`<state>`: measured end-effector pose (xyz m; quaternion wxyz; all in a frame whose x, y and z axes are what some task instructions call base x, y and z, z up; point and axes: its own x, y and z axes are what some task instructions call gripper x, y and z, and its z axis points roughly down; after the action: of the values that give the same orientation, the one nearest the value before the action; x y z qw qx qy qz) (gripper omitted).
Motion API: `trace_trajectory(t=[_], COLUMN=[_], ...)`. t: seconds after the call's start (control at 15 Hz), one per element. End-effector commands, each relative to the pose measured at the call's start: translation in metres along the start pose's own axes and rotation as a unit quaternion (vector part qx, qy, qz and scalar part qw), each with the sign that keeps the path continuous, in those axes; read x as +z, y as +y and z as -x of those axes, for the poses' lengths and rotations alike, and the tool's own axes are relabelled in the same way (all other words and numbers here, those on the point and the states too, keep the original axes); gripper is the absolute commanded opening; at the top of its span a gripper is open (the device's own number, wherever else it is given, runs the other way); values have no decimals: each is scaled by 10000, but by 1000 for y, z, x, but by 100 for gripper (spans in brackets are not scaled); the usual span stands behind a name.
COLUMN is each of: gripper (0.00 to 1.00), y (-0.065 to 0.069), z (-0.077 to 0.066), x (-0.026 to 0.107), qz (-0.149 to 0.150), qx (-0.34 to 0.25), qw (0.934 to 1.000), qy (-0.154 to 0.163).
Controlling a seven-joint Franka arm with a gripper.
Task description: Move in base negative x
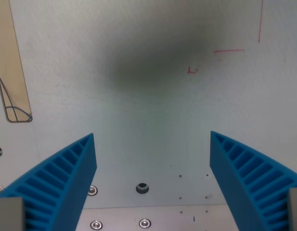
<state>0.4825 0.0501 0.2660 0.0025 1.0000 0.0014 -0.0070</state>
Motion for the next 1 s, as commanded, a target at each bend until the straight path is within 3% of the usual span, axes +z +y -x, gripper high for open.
trace_trajectory(t=[0.07, 1.0], gripper=[100, 100], y=[0, -1], z=[5, 75], x=[-2, 5], qz=[-1, -1], qx=[0, 0], qw=[10000, 10000], qy=[20, 20])
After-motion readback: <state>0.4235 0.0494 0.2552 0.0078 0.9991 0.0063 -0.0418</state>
